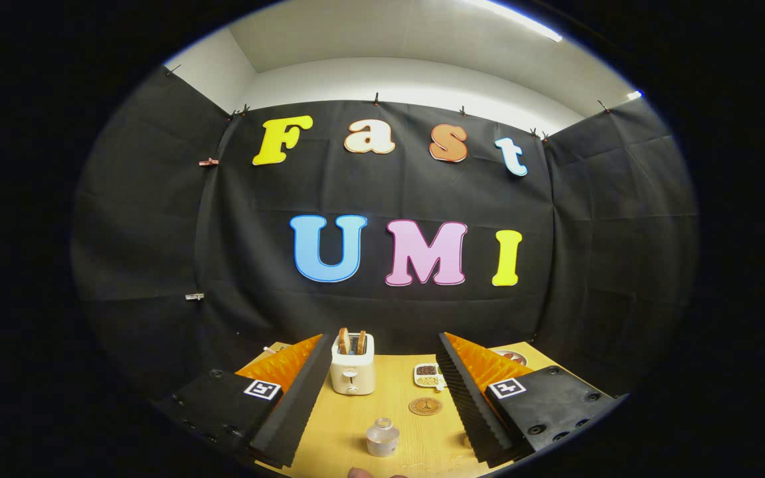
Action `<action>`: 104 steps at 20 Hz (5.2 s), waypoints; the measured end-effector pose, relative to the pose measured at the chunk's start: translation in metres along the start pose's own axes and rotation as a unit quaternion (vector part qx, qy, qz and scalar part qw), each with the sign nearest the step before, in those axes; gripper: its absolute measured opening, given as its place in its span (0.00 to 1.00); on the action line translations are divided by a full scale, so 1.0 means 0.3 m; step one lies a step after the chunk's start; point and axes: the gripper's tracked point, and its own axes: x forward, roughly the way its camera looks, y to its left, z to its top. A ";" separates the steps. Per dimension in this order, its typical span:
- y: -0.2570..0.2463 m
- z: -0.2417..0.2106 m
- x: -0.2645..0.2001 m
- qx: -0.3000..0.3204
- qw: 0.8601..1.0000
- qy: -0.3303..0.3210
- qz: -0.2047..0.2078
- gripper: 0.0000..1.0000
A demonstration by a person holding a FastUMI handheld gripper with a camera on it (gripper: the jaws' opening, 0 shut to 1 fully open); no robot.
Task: Take the bottle from table, then pour the juice into the cup, finally place the bottle on the coaster
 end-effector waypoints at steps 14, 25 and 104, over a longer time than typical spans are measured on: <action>0.034 -0.047 -0.020 0.004 1.000 0.009 -0.005 0.97; -0.073 -0.028 0.000 0.017 0.999 0.004 -0.029 0.97; -0.197 -0.608 0.024 0.042 0.995 0.072 -0.062 0.74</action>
